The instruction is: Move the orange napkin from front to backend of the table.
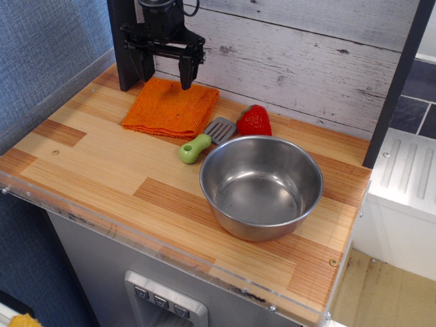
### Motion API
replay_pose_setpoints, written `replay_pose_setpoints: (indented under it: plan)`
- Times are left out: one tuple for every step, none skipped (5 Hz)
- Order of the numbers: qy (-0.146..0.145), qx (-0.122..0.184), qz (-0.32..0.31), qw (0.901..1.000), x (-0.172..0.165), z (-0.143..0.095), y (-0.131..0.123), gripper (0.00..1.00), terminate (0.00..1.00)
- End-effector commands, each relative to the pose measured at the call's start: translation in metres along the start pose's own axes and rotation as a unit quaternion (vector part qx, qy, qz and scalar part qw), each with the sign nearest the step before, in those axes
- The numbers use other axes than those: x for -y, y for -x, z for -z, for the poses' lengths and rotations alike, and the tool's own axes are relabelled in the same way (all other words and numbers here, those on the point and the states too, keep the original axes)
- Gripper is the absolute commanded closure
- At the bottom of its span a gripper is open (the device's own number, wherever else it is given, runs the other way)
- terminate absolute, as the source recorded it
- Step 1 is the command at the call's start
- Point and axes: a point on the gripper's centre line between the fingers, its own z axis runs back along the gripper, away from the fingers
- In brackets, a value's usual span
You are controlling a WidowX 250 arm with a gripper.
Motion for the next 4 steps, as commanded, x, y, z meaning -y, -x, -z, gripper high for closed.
replay_pose_setpoints:
  plan:
    - [-0.002, 0.082, -0.028, 0.9962, -0.006, -0.090, -0.012, 0.00, 0.00]
    - [-0.012, 0.079, -0.040, 0.9959, -0.008, -0.101, 0.003, 0.00, 0.00]
    - [-0.012, 0.079, -0.040, 0.9959, -0.008, -0.101, 0.003, 0.00, 0.00]
    - [-0.012, 0.079, -0.040, 0.9959, -0.008, -0.101, 0.003, 0.00, 0.00]
